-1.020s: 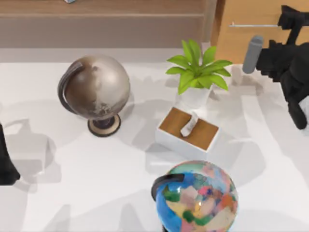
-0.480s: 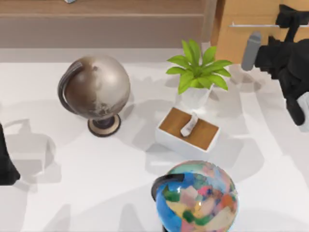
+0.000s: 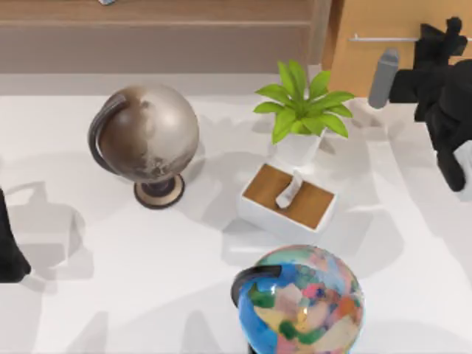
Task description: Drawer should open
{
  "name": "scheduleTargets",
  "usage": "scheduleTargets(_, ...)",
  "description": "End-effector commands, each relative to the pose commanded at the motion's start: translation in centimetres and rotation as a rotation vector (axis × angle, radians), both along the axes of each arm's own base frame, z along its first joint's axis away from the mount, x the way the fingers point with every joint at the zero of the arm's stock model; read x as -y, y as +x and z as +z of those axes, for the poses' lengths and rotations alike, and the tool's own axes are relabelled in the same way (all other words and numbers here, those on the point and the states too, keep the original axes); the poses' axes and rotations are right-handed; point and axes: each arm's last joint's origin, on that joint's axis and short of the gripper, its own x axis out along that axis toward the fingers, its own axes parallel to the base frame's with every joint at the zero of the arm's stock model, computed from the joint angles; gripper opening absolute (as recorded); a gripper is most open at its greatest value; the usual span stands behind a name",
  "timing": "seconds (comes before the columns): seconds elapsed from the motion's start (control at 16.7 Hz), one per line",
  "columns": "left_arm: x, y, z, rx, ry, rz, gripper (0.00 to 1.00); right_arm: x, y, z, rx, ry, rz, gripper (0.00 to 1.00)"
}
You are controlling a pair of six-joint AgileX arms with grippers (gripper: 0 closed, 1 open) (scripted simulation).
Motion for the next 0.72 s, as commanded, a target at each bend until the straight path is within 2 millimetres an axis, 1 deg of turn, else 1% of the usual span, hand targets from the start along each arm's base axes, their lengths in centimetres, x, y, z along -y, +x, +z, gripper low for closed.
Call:
scheduleTargets(0.12,0.0,0.0,0.0,0.0,0.0,0.0,1.0,0.0,0.0,0.0,0.0,0.0,0.0,0.02)
scheduleTargets(0.18,0.0,0.0,0.0,0.0,0.0,0.0,1.0,0.0,0.0,0.0,0.0,0.0,0.0,0.0)
scheduleTargets(0.72,0.0,0.0,0.0,0.0,0.0,0.0,1.0,0.0,-0.04,-0.01,-0.002,0.003,0.0,0.0)
